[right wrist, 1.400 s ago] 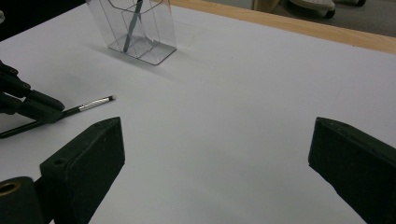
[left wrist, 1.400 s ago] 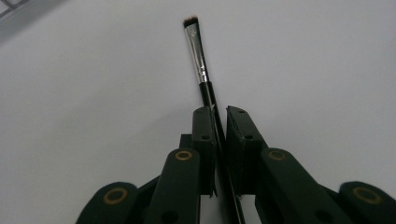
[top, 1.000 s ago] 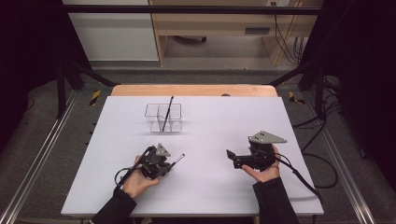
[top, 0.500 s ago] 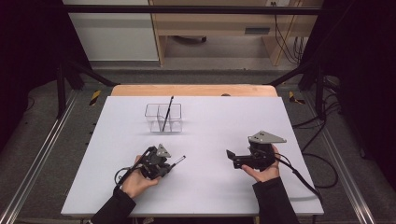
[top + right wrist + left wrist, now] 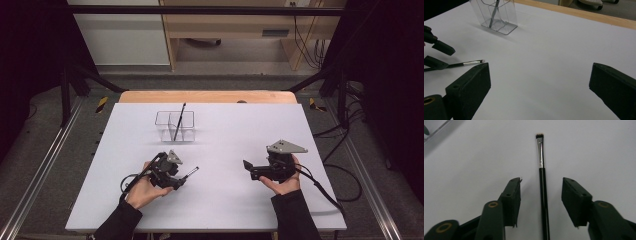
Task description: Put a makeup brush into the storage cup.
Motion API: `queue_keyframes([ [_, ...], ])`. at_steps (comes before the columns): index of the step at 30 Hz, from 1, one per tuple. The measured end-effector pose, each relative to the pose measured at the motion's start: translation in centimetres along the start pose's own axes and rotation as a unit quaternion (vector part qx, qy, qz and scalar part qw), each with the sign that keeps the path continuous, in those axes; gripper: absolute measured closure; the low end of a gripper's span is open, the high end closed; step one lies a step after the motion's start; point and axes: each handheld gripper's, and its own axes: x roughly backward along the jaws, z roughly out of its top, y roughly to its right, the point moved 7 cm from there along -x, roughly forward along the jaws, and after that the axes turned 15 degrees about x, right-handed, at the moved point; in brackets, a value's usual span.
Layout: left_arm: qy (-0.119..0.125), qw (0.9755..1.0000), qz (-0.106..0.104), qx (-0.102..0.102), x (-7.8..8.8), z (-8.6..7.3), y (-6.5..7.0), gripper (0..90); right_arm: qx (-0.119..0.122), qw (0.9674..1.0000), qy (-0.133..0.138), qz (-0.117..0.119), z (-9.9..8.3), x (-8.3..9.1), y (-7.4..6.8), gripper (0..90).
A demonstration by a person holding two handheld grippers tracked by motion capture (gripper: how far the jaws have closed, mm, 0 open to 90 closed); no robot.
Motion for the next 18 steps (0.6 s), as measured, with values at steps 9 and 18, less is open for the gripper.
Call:
queue_keyframes([
  [9, -0.04, 0.9992, -0.003, -0.004, -0.6, 1.0, -0.2, 41.5, 0.002, 1.0, -0.001, 0.001, 0.0, -0.1, 0.0, 4.3],
  [18, -0.08, 0.9966, 0.007, -0.019, -1.5, 1.0, -0.2, 48.6, -0.001, 1.0, 0.0, 0.002, 0.0, 0.0, 0.0, 4.3],
])
